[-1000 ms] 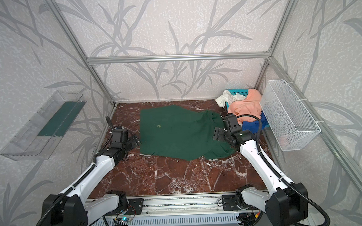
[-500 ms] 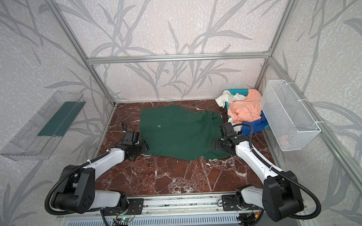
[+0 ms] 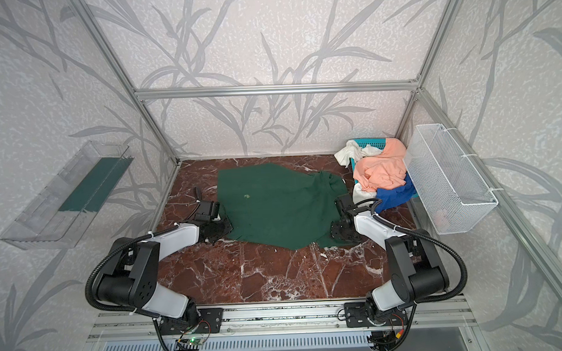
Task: Fold and stack the t-shirts
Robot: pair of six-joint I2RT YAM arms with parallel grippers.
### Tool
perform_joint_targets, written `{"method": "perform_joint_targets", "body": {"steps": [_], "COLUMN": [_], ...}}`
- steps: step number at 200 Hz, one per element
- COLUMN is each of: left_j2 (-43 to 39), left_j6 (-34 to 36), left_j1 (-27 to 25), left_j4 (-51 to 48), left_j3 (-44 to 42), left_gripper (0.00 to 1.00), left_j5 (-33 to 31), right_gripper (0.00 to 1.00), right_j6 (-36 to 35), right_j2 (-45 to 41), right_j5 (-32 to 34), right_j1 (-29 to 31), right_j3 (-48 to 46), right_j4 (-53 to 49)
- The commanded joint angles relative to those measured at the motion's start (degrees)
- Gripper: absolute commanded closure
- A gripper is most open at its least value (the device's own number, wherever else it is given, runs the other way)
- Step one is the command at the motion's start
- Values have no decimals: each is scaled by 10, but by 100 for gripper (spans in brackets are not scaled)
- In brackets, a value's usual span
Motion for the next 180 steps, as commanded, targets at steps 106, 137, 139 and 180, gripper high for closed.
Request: {"method": "perform_joint_targets", "body": {"steps": [106, 137, 139, 180], "left_j2": [-159, -140, -136, 13], "left_j6": [46, 53, 54, 65], "left_j1": [20, 35, 36, 48], "left_j4": [-210, -204, -204, -171], "left_j3": [101, 140, 145, 257], "left_gripper": [100, 100, 100, 100], "left_j5": [-113, -121, -120, -74], "right_gripper": [100, 100, 100, 100], "right_j6": [7, -2, -3, -14], "right_j2": [-9, -40, -40, 14], "right_j5": [-77, -107, -109, -109], "right_j1": [0, 1, 1, 1], "right_j3": [54, 69, 71, 156], "right_j4": [-13, -12, -9, -2]}}
